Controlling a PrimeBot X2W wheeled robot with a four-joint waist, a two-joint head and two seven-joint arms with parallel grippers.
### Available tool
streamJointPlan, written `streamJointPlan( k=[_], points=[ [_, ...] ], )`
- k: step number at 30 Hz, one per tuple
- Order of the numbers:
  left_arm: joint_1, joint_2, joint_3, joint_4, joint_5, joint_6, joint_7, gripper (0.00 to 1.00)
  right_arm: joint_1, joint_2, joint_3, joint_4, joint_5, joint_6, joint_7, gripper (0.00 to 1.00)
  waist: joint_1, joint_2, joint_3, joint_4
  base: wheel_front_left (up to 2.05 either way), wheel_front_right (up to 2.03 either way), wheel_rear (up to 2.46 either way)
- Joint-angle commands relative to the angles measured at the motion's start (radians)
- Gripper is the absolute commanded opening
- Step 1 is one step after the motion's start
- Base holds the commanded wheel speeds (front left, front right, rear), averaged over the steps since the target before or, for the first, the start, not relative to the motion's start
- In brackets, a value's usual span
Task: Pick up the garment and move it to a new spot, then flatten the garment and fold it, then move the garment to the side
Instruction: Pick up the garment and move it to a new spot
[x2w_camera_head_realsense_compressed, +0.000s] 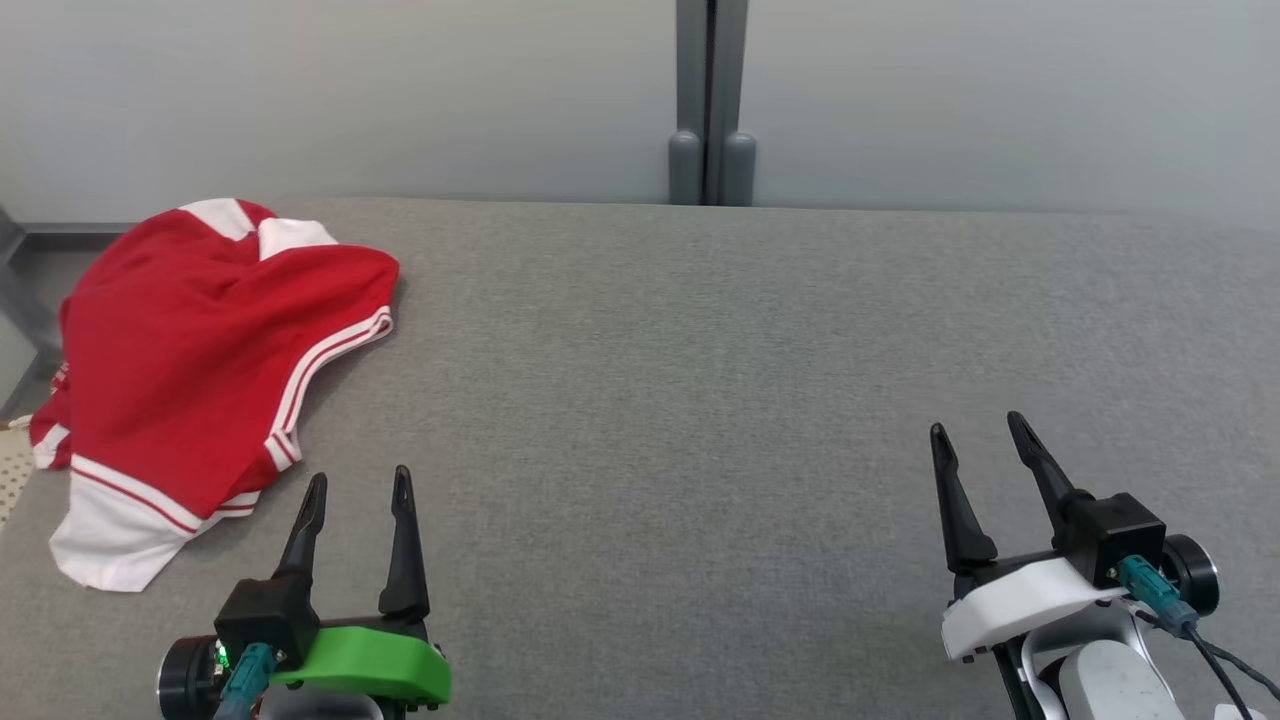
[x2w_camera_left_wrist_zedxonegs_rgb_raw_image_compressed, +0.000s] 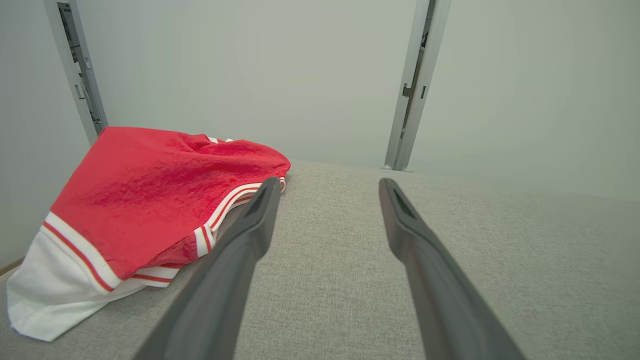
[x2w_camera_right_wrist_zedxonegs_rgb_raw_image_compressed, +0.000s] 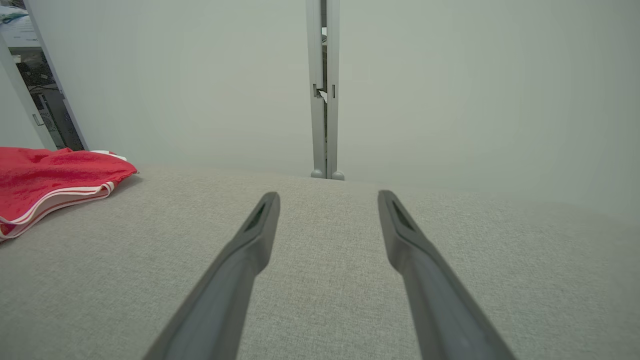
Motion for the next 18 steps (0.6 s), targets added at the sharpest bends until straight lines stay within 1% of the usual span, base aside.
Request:
streamJointPlan(
  k=[1,3,4,5,14,18],
  points=[
    [0.019,0.003,0.010,-0.001,0.008,0.002,-0.001,1.00,0.013,-0.004,0.002,-0.004,0.004,0.000,-0.003,1.00,0.0000,0.0000,-0.010,0.073,0.00,0.00,0.00],
    [0.022,0.003,0.019,0.001,0.013,-0.001,-0.001,1.00,0.018,-0.003,0.007,-0.005,-0.002,0.000,-0.003,1.00,0.0000,0.0000,-0.013,0.110,0.00,0.00,0.00],
    [0.026,0.003,0.030,0.001,0.017,-0.002,-0.001,1.00,0.022,-0.003,0.013,-0.004,-0.002,0.000,-0.003,1.00,0.0000,0.0000,-0.016,0.145,0.00,0.00,0.00],
    [0.029,0.003,0.035,0.000,0.021,-0.004,-0.001,1.00,0.023,-0.004,0.012,-0.002,0.000,0.000,-0.003,1.00,0.0000,0.0000,-0.018,0.165,0.00,0.00,0.00],
    [0.051,0.003,0.090,-0.012,0.030,-0.011,-0.001,1.00,0.032,-0.003,0.029,0.000,0.018,0.000,-0.003,1.00,0.0000,0.0000,-0.031,0.313,0.00,0.00,0.00],
    [0.057,0.004,0.107,-0.017,0.040,-0.016,-0.001,1.00,0.030,-0.003,0.035,0.002,0.025,0.000,-0.003,1.00,0.0000,0.0000,-0.036,0.369,0.00,0.00,0.00]
  ],
)
